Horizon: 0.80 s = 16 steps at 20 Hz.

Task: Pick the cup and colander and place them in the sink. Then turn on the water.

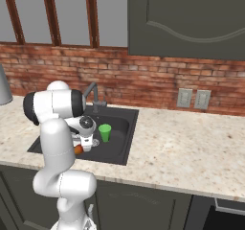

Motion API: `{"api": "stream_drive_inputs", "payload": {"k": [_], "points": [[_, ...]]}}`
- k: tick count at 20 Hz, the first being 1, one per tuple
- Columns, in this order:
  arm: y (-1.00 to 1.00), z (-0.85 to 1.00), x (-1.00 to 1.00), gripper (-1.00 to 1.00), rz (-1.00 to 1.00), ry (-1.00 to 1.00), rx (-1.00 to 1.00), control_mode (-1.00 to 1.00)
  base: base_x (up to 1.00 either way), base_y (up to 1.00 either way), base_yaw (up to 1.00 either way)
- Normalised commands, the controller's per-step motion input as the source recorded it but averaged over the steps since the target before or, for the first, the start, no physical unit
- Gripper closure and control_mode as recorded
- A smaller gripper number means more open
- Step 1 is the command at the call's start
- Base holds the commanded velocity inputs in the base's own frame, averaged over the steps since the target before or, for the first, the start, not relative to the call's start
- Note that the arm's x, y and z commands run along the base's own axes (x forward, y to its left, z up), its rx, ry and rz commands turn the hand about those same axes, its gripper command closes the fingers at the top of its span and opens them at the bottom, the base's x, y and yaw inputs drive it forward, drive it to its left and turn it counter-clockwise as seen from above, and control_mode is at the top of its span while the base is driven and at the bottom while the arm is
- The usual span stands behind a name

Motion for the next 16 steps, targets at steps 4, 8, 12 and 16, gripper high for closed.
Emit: {"api": "stream_drive_inputs", "payload": {"k": [4, 8, 12, 16], "points": [[-0.03, 0.21, 0.00, -1.00, 0.00, 0.00, 0.00, -1.00, 0.00, 0.00, 0.00], [-0.03, 0.41, 0.00, -1.00, 0.00, 0.00, 0.00, -1.00, 0.00, 0.00, 0.00], [-0.03, 0.42, 0.00, -1.00, 0.00, 0.00, 0.00, -1.00, 0.00, 0.00, 0.00], [-0.10, 0.41, -0.08, -1.00, 0.00, 0.00, 0.00, -1.00, 0.00, 0.00, 0.00]]}}
